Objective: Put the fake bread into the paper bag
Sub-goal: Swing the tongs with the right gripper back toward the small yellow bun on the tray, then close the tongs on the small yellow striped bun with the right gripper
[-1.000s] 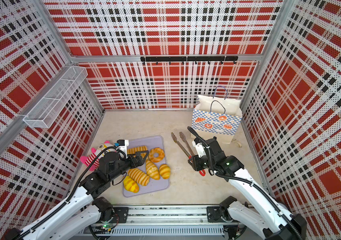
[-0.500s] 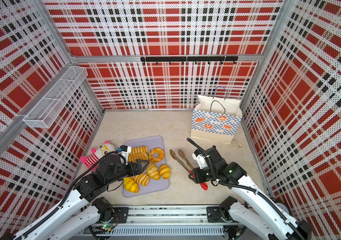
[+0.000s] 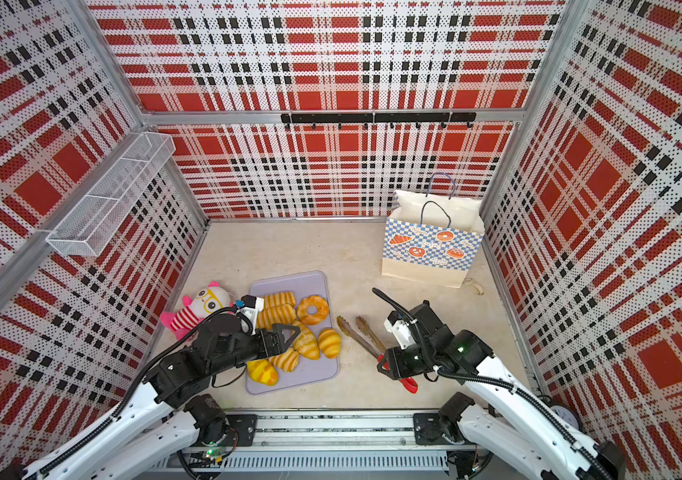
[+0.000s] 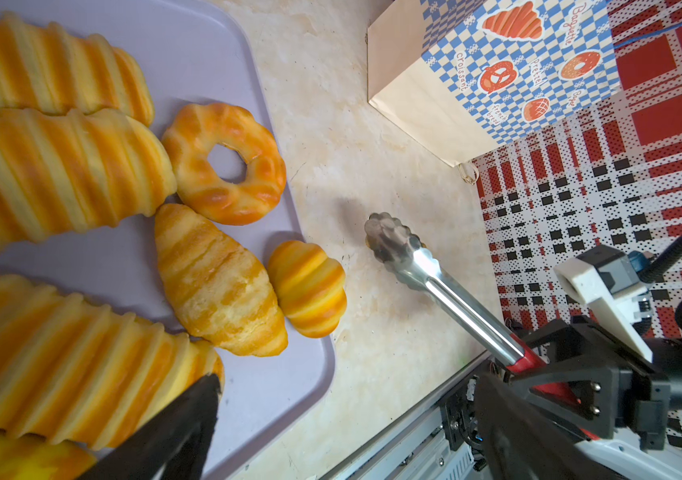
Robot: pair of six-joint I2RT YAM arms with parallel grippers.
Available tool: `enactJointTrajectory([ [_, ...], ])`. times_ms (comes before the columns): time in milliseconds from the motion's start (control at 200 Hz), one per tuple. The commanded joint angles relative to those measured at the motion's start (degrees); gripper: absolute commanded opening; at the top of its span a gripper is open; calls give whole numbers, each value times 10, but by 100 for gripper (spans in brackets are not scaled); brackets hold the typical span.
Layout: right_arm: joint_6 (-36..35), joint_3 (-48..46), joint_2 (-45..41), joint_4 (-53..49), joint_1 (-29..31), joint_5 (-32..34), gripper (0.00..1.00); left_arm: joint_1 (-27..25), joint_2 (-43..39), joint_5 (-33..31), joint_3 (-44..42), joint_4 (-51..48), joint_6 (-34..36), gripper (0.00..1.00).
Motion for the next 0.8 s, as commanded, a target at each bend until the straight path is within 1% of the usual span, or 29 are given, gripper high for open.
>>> enactJointTrajectory([
  [0, 9, -7, -12, 9, 12, -23, 40, -4, 9, -2, 1, -2, 2, 98],
  [85, 9, -14, -9, 20, 24, -28, 40, -4, 17, 2, 1, -2, 4, 98],
  [110, 28, -15, -7, 23, 30, -28, 40, -4, 17, 3, 1, -2, 4, 98],
  [351, 58, -20, 14, 55, 79, -14, 40, -11, 25, 11, 1, -11, 4, 98],
  [651, 70, -13, 29, 77, 96, -13, 40, -21, 36, 10, 2, -13, 5, 98],
  [797, 75, -7, 28, 70, 102, 6, 40, -26, 32, 7, 0, -12, 2, 98],
])
